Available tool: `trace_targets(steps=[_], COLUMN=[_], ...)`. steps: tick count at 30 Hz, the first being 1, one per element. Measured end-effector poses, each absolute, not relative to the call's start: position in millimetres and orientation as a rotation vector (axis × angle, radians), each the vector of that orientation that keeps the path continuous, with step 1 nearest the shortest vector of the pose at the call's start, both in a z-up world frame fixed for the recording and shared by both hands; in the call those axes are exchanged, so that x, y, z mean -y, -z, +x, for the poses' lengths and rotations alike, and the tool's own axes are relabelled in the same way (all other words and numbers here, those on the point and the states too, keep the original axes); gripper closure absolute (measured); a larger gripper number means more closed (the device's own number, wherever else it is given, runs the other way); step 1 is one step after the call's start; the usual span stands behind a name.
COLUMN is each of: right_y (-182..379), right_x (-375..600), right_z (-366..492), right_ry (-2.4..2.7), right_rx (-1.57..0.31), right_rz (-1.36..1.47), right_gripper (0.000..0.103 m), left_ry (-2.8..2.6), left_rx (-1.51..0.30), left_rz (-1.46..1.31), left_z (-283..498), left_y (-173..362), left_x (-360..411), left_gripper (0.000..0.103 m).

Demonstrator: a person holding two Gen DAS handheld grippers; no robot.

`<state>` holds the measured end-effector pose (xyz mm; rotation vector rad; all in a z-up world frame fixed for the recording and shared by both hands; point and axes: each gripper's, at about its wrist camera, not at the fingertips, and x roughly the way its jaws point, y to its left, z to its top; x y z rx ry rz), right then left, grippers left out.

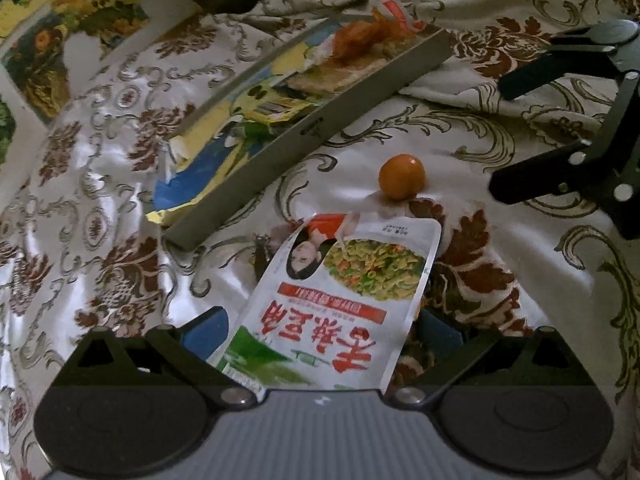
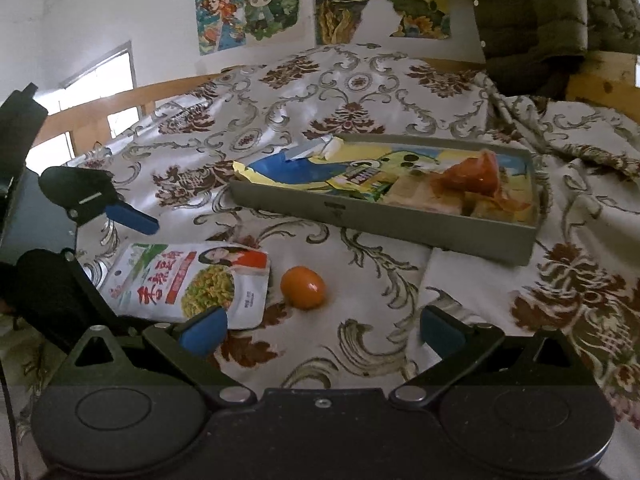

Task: Organize snacks
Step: 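Move left tool to the white noodle bag while right tool approaches the orange tomato, then close right gripper on the orange tomato while left gripper grasps the white noodle bag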

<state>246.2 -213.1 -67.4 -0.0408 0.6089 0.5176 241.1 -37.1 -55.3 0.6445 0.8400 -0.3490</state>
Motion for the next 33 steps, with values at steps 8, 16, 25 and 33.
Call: trace_targets(steps=[8,16,25,33], right_y=[71,83,91,90], right_x=[205,196,201,191], right_z=[270,298,310,302], right_ry=[-0.61,-0.645,-0.618,-0.642], right_rx=[-0.639,-0.688,-0.746,-0.733], right_rz=[-0.003,0.019,0.068,-0.017], right_gripper=[0.005,0.021,0.044,0.066], left_ry=[0.43,0.471,0.464,0.397], left_rx=[-0.959,-1.034,-1.045,-1.05], left_rz=[0.568,0.533,0.521,0.515], left_z=[272,287,286,269], left_y=[61,57,55,49], left_x=[35,27,27,37], left_gripper=[0.0,0.0,0.002,0.013])
